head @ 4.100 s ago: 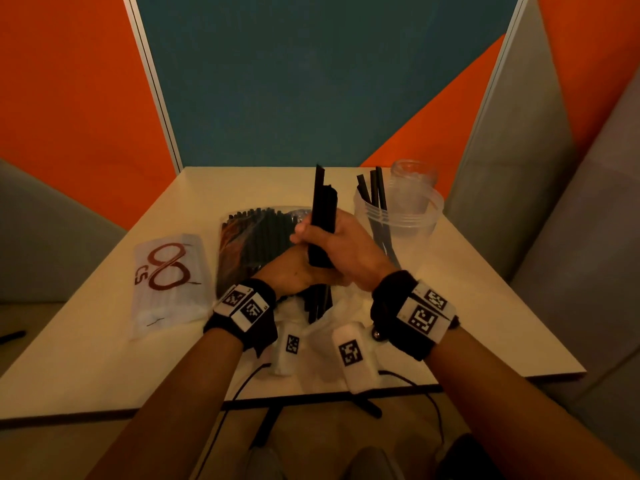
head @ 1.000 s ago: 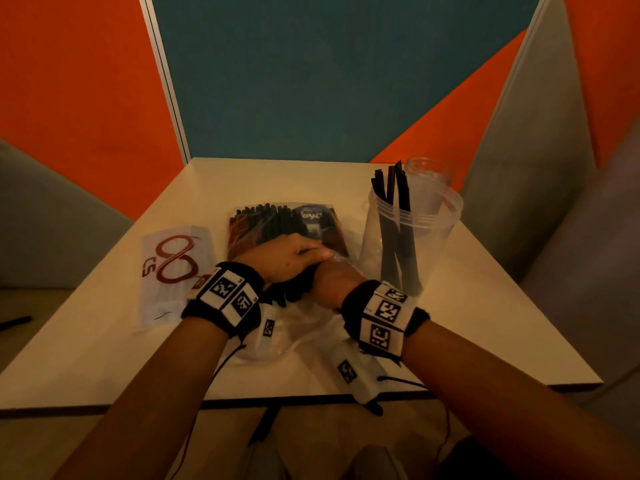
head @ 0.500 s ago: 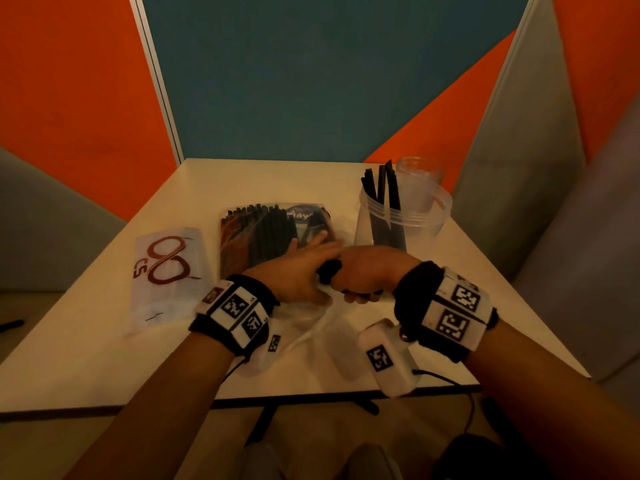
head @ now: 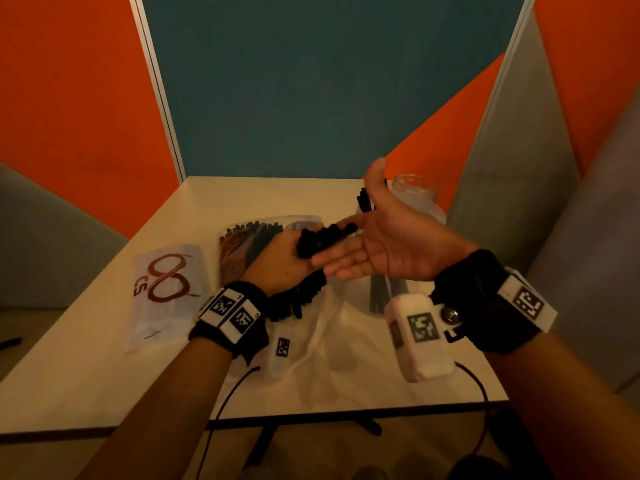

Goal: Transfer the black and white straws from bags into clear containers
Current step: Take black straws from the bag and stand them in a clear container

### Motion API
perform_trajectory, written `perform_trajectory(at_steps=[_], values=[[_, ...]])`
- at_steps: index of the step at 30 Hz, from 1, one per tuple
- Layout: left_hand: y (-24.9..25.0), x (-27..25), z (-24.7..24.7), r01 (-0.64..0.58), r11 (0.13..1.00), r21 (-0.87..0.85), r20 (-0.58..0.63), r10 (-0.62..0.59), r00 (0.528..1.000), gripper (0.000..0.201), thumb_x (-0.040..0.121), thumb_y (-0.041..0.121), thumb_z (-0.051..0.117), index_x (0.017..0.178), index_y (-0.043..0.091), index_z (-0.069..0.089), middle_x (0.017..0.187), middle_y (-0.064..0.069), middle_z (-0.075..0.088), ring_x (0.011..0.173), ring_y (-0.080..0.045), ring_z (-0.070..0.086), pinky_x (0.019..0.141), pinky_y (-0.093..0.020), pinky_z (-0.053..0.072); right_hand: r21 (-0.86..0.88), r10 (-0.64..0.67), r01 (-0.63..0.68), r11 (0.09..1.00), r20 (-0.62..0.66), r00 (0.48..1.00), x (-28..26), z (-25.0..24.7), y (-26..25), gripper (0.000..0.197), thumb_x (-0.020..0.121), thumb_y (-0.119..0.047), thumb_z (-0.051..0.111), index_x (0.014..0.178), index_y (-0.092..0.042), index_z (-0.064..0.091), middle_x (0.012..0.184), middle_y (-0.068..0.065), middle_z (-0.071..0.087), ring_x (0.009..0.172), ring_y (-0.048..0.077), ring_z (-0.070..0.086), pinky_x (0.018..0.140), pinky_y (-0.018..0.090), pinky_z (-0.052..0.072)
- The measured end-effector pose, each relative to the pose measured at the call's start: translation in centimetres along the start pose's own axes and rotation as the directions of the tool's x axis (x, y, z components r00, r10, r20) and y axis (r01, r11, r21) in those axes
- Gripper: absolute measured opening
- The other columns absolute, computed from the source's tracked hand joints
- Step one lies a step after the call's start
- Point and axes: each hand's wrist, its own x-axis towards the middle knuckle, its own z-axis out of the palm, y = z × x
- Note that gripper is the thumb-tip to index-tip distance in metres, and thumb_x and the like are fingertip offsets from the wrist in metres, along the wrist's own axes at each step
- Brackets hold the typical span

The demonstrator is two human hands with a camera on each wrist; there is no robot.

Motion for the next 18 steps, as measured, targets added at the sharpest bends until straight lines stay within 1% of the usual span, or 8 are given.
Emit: perform_trajectory(at_steps=[3, 6, 8, 9, 11, 13, 15, 18], values=[[0.3, 0.0, -0.2, 0.053, 0.991, -0.126, -0.017, -0.055, 0.998, 0.007, 0.09, 0.023, 0.063, 0.086, 0.017, 0.063, 0.069, 0.011, 0.06, 0.055, 0.018, 0.055, 0.053, -0.001, 0.038, -0.186, -0.223, 0.214, 0.959, -0.028, 0.974, -0.6, -0.4, 0.8, 0.089, 0.057, -0.064, 0.077, 0.124, -0.011, 0.054, 0.105, 0.006, 0.064, 0.084, 0.014, 0.064, 0.071, 0.025, 0.053], [1.3, -0.2, -0.5, 0.084, 0.988, -0.132, -0.013, -0.086, 0.996, 0.008, 0.09, 0.024, 0.063, 0.082, 0.023, 0.061, 0.067, 0.02, 0.054, 0.052, 0.025, 0.049, 0.07, -0.007, 0.044, -0.553, -0.424, 0.309, 0.773, -0.089, 0.901, -0.5, 1.1, 1.2, 0.067, 0.07, -0.024, 0.083, 0.129, -0.027, 0.05, 0.112, -0.003, 0.056, 0.089, -0.004, 0.058, 0.075, 0.007, 0.047], [2.0, -0.3, -0.3, 0.07, 0.99, -0.122, -0.03, -0.074, 0.997, 0.005, 0.092, 0.02, 0.058, 0.095, 0.022, 0.062, 0.072, 0.026, 0.048, 0.054, 0.034, 0.041, 0.089, -0.014, 0.039, -0.676, -0.577, 0.371, 0.637, -0.098, 0.811, 0.2, 2.3, 1.6, 0.057, 0.073, -0.019, 0.08, 0.121, -0.028, 0.052, 0.121, -0.004, 0.051, 0.102, -0.006, 0.053, 0.078, -0.004, 0.039], [2.2, -0.4, -0.3, 0.055, 0.99, -0.126, -0.046, -0.061, 0.997, 0.006, 0.093, 0.018, 0.056, 0.097, 0.021, 0.059, 0.072, 0.025, 0.047, 0.054, 0.034, 0.04, 0.085, -0.009, 0.042, -0.677, -0.623, 0.404, 0.615, -0.103, 0.775, 0.6, 2.7, 1.8, 0.05, 0.075, -0.017, 0.078, 0.118, -0.026, 0.053, 0.123, -0.004, 0.052, 0.105, -0.006, 0.052, 0.08, -0.006, 0.037], [2.7, -0.3, -0.4, 0.048, 0.99, -0.131, -0.069, -0.057, 0.996, 0.017, 0.093, 0.013, 0.053, 0.082, 0.026, 0.054, 0.069, 0.017, 0.049, 0.051, 0.027, 0.045, 0.057, 0.001, 0.04, -0.606, -0.659, 0.463, 0.647, -0.138, 0.739, 1.1, 3.2, 1.9, 0.039, 0.081, -0.015, 0.072, 0.116, -0.02, 0.055, 0.12, -0.006, 0.058, 0.105, -0.009, 0.053, 0.083, -0.003, 0.038], [3.0, 0.0, -0.7, 0.025, 0.989, -0.147, -0.1, -0.04, 0.994, 0.024, 0.092, 0.011, 0.052, 0.076, 0.028, 0.056, 0.069, 0.008, 0.058, 0.053, 0.008, 0.058, 0.047, -0.006, 0.041, -0.571, -0.678, 0.495, 0.654, -0.153, 0.719, 1.3, 3.5, 1.6, 0.031, 0.086, -0.015, 0.067, 0.115, -0.018, 0.055, 0.118, -0.004, 0.063, 0.11, -0.002, 0.057, 0.092, 0.008, 0.043], [3.2, 0.2, -0.9, -0.002, 0.981, -0.196, -0.149, -0.028, 0.988, 0.014, 0.091, 0.012, 0.053, 0.084, 0.02, 0.063, 0.077, -0.003, 0.067, 0.065, -0.011, 0.065, 0.058, -0.026, 0.053, -0.549, -0.703, 0.532, 0.644, -0.152, 0.694, 1.4, 3.9, 1.1, 0.03, 0.089, -0.014, 0.062, 0.118, -0.017, 0.052, 0.119, -0.002, 0.064, 0.114, 0.006, 0.058, 0.101, 0.023, 0.046], [3.0, 0.6, -1.1, -0.031, 0.965, -0.259, -0.198, -0.022, 0.98, 0.017, 0.084, 0.022, 0.056, 0.095, 0.014, 0.066, 0.087, -0.013, 0.07, 0.08, -0.029, 0.068, 0.071, -0.053, 0.054, -0.535, -0.744, 0.572, 0.622, -0.176, 0.645, 1.7, 4.4, 0.4, 0.033, 0.092, -0.013, 0.059, 0.123, -0.013, 0.048, 0.116, 0.0, 0.065, 0.112, 0.011, 0.061, 0.103, 0.036, 0.047]])
